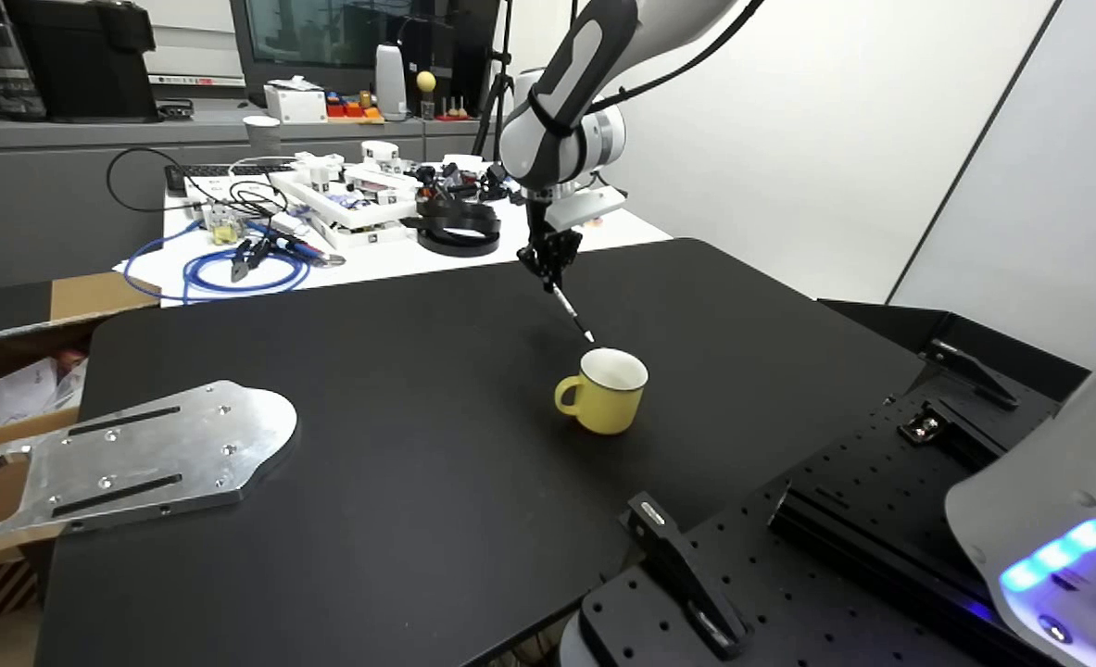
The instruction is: Take the pen from the yellow cup and place it on the table then put it back in the yellow cup
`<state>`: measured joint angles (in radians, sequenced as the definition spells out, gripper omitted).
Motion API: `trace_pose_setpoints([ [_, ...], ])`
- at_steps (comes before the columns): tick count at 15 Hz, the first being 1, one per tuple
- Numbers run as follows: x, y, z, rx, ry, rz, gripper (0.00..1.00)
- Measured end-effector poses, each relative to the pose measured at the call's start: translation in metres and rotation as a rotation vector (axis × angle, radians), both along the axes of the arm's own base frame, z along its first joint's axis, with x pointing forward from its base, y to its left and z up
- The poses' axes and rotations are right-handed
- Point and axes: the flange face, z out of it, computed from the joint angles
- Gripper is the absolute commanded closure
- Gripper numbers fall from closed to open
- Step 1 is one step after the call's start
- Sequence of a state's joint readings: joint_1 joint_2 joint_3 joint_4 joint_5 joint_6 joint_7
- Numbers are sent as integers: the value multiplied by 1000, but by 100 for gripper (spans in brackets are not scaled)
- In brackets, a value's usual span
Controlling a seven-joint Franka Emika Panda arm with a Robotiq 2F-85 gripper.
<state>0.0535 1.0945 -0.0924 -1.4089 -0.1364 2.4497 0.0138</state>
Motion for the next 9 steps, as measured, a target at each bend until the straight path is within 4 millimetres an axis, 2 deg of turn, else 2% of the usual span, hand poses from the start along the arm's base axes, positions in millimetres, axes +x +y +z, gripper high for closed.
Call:
trace_pose_setpoints([
  [4, -9, -1, -24, 10, 28, -6, 96],
  [5, -11, -1, -28, 10, 34, -6, 59],
  [6, -13, -1, -32, 11, 39, -6, 58],
  [9, -17, 1, -39, 16, 56, -2, 39],
])
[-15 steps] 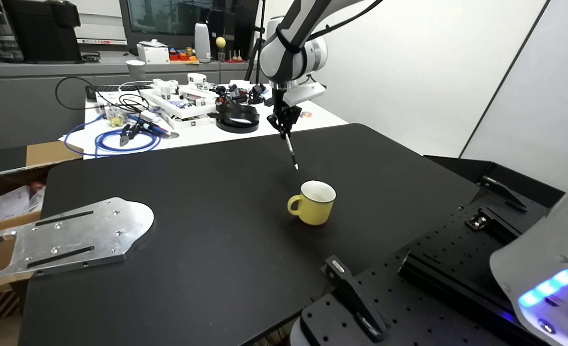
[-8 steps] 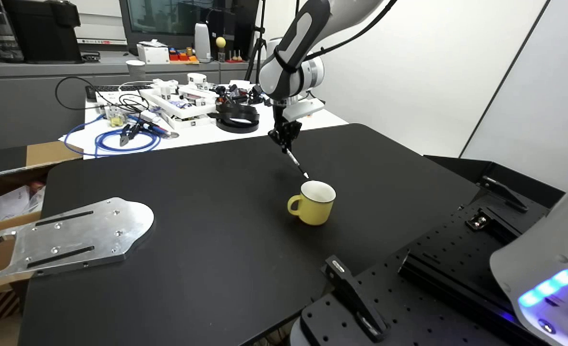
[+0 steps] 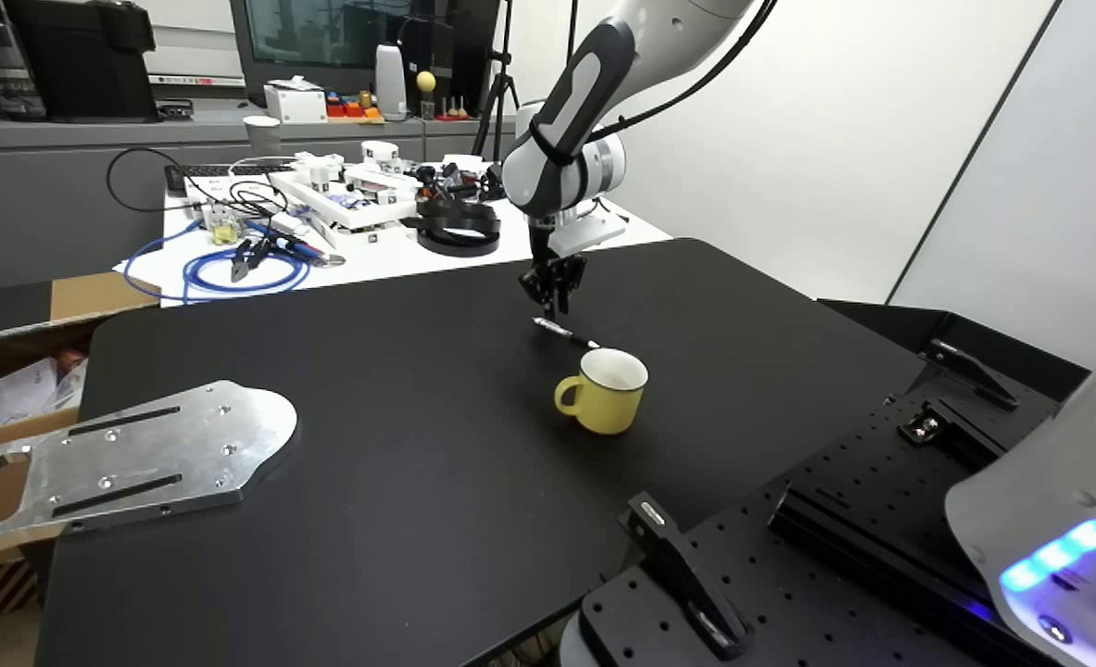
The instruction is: Take the pen from the yellow cup and place it on the table then put it back in the yellow cup
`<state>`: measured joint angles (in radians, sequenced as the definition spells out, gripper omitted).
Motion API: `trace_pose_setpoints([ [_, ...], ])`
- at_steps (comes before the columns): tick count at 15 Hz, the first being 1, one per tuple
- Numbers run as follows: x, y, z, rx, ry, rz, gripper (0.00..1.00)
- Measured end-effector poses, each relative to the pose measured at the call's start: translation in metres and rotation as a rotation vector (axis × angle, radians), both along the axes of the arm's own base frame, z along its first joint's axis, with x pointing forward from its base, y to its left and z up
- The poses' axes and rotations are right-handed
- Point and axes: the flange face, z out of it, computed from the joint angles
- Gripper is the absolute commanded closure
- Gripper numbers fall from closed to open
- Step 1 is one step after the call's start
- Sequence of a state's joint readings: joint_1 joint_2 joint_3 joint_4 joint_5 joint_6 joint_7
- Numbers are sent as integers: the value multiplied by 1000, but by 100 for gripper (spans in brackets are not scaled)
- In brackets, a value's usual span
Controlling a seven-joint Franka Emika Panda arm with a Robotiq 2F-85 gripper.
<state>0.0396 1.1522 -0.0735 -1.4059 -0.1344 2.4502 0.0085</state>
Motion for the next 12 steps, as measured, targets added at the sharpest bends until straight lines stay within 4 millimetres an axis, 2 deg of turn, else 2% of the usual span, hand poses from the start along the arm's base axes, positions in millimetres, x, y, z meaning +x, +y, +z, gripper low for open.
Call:
trace_pose_setpoints([
  [3, -4, 2, 1, 22, 21, 13, 19],
  [6, -17, 5, 10, 57, 50, 41, 0],
  [12, -62, 2, 52, 119, 95, 218, 0],
])
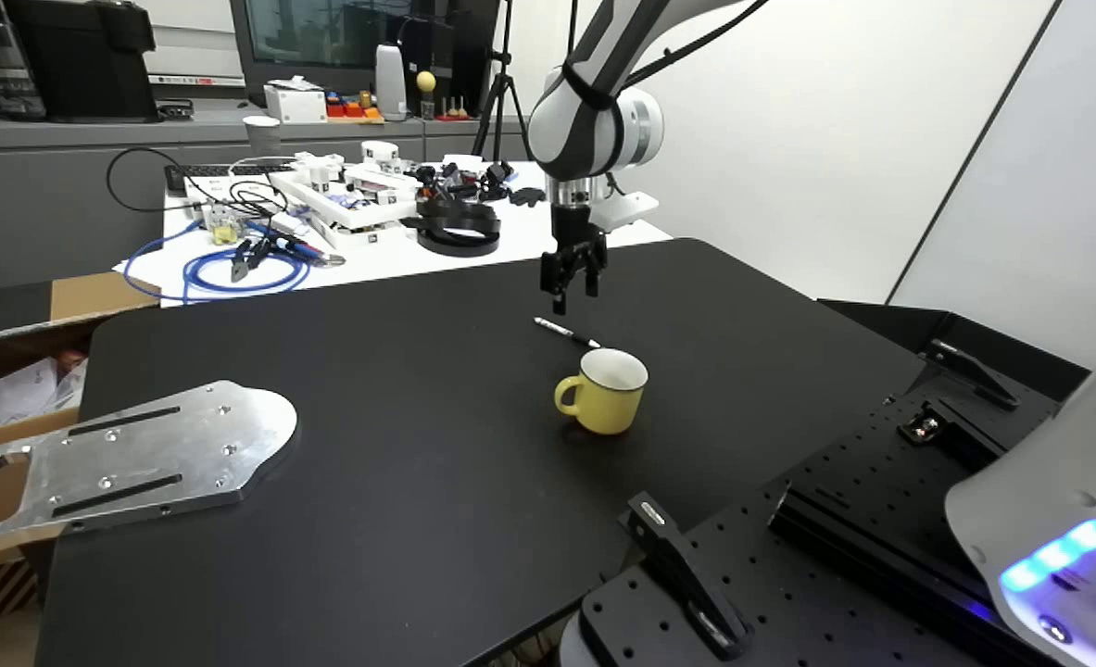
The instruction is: Take the pen from the yellow cup and place it on the table then put it back in the yellow cup
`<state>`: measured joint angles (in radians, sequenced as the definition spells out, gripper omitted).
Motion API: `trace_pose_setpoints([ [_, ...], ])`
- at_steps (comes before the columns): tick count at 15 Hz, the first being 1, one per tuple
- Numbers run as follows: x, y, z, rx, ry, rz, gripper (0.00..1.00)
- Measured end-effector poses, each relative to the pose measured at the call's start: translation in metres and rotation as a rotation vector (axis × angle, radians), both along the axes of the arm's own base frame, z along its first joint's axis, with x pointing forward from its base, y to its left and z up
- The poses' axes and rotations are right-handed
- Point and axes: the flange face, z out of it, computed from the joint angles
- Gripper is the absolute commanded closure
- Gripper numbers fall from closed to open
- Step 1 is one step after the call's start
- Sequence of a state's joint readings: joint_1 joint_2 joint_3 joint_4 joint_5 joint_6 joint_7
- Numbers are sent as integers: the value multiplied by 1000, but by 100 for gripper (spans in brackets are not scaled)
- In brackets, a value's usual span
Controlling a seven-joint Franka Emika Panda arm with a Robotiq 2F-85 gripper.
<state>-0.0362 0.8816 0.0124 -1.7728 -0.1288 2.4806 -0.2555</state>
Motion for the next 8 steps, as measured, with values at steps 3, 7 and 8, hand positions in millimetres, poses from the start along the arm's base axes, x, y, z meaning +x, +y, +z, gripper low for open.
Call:
trace_pose_setpoints([
  [3, -34, -13, 10, -5, 23, 146, 0],
  [7, -73, -38, 9, -9, 23, 260, 0],
  [8, -81, -45, 7, -10, 13, 266, 0],
])
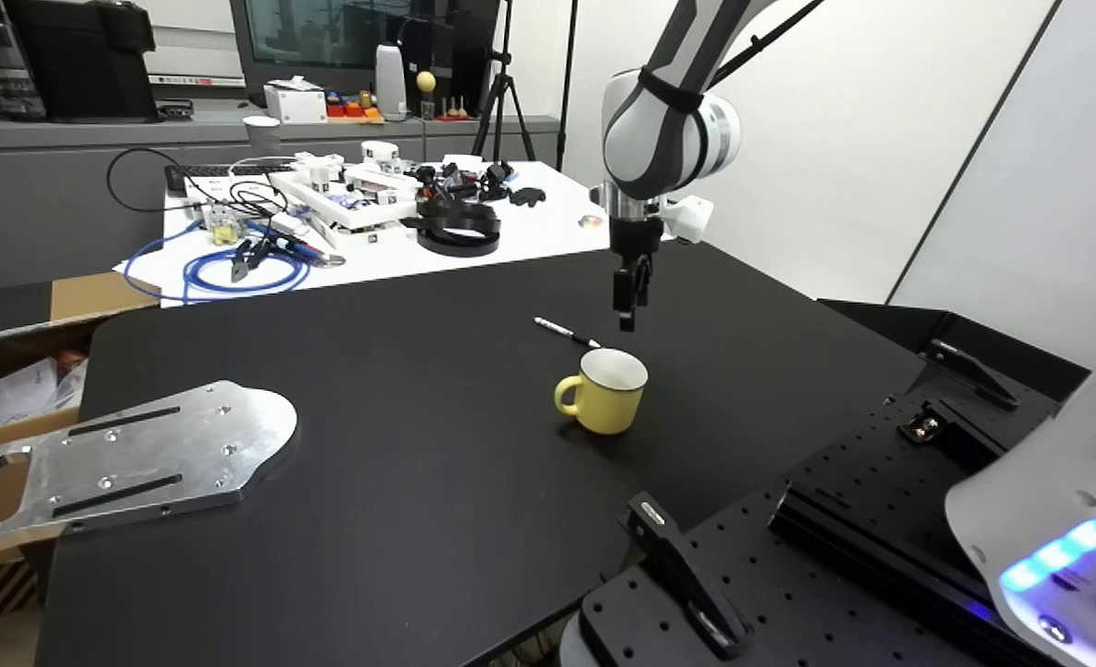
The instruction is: Take the pen from the yellow cup and place it on the table then put it back in the yellow cup
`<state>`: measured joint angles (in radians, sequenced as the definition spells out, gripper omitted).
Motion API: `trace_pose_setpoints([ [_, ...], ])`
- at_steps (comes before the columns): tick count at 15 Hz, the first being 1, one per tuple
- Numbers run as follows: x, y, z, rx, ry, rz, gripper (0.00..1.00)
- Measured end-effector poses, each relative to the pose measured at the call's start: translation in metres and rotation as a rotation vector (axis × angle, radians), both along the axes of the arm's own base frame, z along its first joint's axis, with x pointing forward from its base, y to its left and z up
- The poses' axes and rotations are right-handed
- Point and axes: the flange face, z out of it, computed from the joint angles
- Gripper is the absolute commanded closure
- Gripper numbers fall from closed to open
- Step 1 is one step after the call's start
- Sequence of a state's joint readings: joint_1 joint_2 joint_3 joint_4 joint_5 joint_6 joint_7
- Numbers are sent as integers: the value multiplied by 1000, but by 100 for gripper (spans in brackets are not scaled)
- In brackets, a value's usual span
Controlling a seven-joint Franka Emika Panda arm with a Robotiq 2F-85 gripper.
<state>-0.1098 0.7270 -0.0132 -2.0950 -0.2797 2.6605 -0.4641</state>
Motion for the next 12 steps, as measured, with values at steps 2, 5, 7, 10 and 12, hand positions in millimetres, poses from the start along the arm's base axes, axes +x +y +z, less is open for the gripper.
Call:
trace_pose_setpoints([
  [2, -11, -12, -5, 9, -32, -20, 0],
  [5, -20, -28, -9, 25, -73, -63, 0],
  [7, -22, -35, -10, 32, -92, -89, 0],
  [10, -22, -38, -12, 37, -109, -127, 0],
  [12, -23, -36, -16, 38, -105, -149, 0],
])
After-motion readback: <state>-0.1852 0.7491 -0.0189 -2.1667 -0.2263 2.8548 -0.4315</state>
